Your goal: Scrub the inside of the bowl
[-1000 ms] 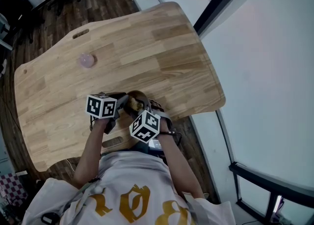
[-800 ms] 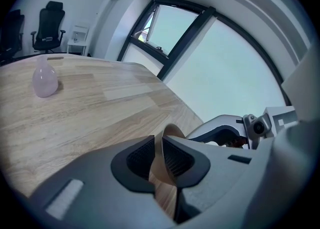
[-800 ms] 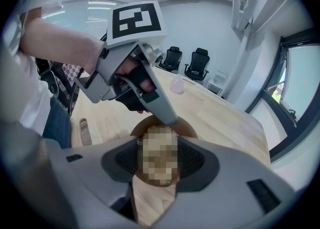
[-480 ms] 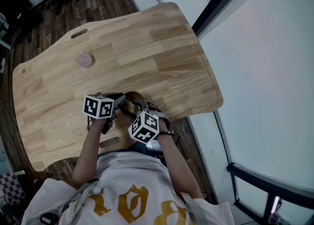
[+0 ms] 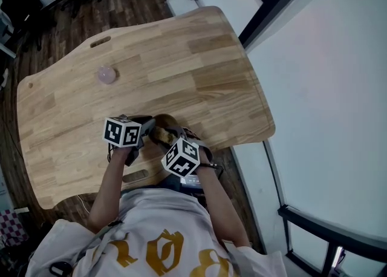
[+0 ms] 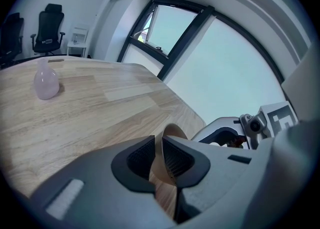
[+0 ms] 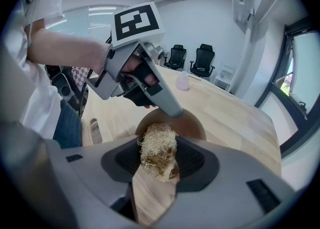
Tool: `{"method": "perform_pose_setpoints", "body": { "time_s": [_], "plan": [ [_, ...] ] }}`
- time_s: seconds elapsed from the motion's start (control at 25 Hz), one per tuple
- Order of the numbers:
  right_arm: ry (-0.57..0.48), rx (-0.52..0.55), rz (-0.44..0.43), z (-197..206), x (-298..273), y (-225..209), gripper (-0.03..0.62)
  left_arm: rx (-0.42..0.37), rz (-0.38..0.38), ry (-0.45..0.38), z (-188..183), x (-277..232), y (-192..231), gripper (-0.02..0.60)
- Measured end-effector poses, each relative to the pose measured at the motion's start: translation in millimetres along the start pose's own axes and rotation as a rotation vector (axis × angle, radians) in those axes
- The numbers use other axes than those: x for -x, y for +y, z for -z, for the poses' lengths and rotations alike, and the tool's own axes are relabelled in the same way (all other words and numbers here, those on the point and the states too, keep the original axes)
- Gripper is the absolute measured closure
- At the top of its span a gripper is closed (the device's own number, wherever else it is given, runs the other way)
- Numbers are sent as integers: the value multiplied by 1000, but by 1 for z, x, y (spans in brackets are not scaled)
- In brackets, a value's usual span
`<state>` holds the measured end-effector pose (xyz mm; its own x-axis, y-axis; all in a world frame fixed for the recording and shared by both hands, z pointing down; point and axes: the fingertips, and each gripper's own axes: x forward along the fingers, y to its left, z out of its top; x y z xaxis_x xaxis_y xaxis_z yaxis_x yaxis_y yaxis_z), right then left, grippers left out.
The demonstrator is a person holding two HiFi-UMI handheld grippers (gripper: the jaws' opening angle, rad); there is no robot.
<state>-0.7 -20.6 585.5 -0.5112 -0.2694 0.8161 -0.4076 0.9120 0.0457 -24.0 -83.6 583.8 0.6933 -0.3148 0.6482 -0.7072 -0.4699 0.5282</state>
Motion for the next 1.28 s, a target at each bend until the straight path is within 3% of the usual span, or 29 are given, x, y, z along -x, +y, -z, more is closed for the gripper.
{"method": "perform_pose_setpoints", "body": {
  "time_s": [0.24, 0.96, 1.28],
  "plan": [
    [20, -24, -40, 6, 1, -2, 411, 0, -3, 3, 1, -1, 0, 538],
    [121, 47, -63, 19, 5, 1, 411, 0, -11, 34, 8, -4, -4, 538],
    [145, 49, -18, 23, 5, -3, 411, -4, -3, 32, 10, -2, -8, 538]
  ]
}}
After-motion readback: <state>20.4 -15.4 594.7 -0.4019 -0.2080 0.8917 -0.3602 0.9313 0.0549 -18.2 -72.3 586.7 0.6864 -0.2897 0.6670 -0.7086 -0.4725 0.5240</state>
